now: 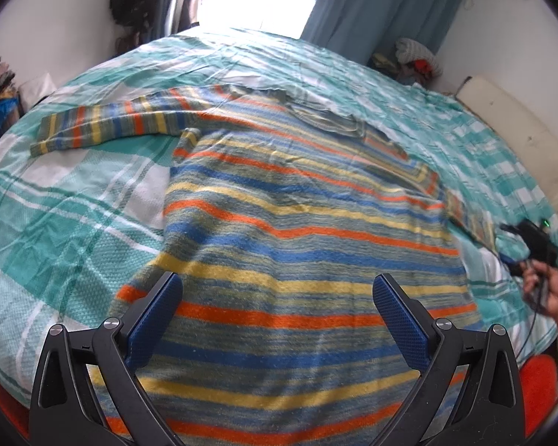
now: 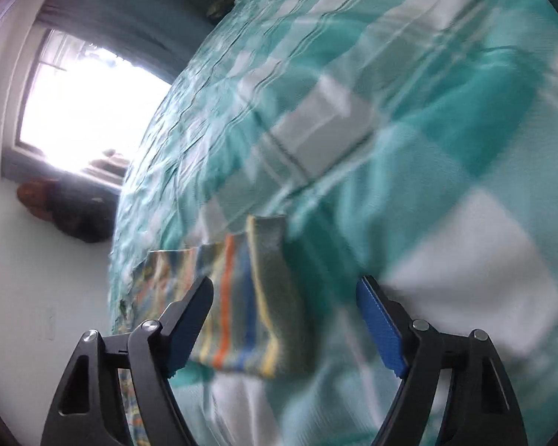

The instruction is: Fold small clothes

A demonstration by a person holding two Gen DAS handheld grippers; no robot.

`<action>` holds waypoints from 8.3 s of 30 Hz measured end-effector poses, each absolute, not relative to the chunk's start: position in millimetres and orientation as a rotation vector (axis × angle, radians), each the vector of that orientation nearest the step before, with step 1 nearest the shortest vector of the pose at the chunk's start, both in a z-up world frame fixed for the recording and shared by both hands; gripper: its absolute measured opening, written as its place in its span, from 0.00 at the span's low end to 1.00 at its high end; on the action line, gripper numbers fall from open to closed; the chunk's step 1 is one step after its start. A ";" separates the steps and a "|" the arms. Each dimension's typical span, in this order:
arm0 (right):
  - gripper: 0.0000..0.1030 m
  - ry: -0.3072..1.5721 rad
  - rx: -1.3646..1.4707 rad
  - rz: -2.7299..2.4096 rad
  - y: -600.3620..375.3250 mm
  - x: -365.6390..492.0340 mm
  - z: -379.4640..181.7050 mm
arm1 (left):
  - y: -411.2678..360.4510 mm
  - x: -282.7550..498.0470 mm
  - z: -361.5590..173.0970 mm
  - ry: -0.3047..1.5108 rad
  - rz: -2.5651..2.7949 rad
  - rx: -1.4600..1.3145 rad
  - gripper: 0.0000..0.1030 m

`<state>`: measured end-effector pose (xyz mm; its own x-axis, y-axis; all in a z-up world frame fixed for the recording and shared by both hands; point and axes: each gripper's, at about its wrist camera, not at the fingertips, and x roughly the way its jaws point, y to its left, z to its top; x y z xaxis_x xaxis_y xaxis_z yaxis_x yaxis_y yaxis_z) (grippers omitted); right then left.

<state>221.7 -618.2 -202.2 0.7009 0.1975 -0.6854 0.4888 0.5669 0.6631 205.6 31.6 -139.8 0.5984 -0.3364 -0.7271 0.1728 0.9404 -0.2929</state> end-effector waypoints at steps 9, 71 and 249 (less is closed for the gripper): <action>0.05 0.941 0.710 -0.117 -565.7 273.7 -178.3 | 26.5 202.0 -160.6 0.896 -0.337 -0.180 0.99; 0.48 1.116 0.169 0.252 -254.7 135.0 -195.8 | 28.3 137.5 -168.6 1.002 -0.453 0.090 0.99; 0.56 1.038 0.008 0.168 -237.5 95.0 -210.0 | 27.8 120.8 -184.7 1.002 -0.284 0.096 0.77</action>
<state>95.0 -237.5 -210.0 0.4964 0.1427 -0.8563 -0.1351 0.9871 0.0861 120.8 27.8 -184.7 0.5057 -0.1911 -0.8413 0.2787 0.9591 -0.0504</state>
